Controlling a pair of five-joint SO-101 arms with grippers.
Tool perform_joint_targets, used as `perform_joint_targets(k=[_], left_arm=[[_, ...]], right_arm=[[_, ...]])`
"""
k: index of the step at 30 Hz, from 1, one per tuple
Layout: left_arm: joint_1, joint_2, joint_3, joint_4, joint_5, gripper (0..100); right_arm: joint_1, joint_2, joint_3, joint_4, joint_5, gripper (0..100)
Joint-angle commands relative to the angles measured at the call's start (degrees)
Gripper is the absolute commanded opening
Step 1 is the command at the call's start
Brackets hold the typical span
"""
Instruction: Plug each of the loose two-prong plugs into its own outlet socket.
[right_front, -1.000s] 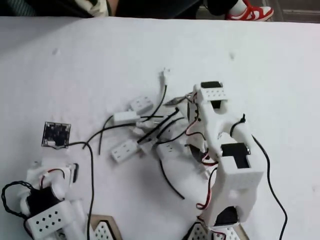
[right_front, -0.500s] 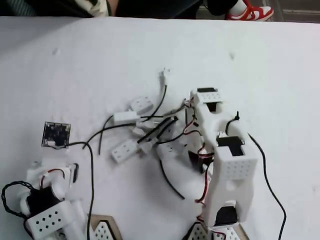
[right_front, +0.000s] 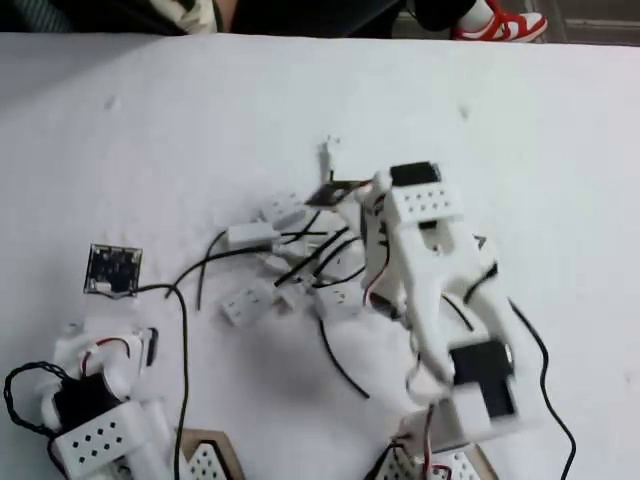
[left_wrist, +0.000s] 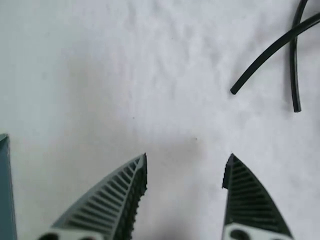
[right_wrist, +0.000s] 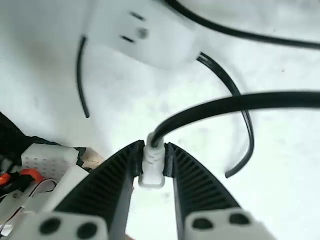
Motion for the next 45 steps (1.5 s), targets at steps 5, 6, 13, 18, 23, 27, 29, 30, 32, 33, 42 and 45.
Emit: perform_joint_targets(k=[5,6,13,18,23,27,29,30,32,33,42,45], left_arm=[[0.4,-0.5,-0.3,-1.1,0.1,25],[0.4,-0.5,-0.3,-1.1,0.1,25],[0.4,-0.5,-0.3,-1.1,0.1,25],[0.4,-0.5,-0.3,-1.1,0.3,25],[0.4,-0.5,-0.3,-1.1,0.3,25],[0.4,-0.5,-0.3,-1.1,0.3,25],[0.4,-0.5,-0.3,-1.1,0.3,25],[0.4,-0.5,-0.3,-1.1,0.3,25],[0.4,-0.5,-0.3,-1.1,0.3,25],[0.4,-0.5,-0.3,-1.1,0.3,25],[0.4,-0.5,-0.3,-1.1,0.3,25],[0.4,-0.5,-0.3,-1.1,0.3,25]], right_arm=[[-10.2,-19.7,4.4,0.7,-11.5,1.9],[-11.5,-21.1,4.4,0.3,-16.7,1.7],[-16.2,-25.8,5.1,-15.2,-36.1,1.7],[-19.8,-26.2,14.2,-30.9,-42.4,1.7],[-22.6,-28.6,28.7,-51.7,-43.4,1.7],[-24.5,-33.4,38.5,-65.0,-43.4,1.7],[-25.6,-34.7,42.2,-69.7,-43.4,1.7],[-26.2,-35.0,43.9,-71.9,-43.4,1.7],[-26.9,-34.9,46.3,-76.4,-43.4,1.7],[-27.3,-34.9,47.6,-78.6,-43.4,1.7],[-29.8,-34.2,54.9,-92.7,-43.4,1.6],[-30.5,-29.8,54.0,-94.4,-43.4,1.6]])
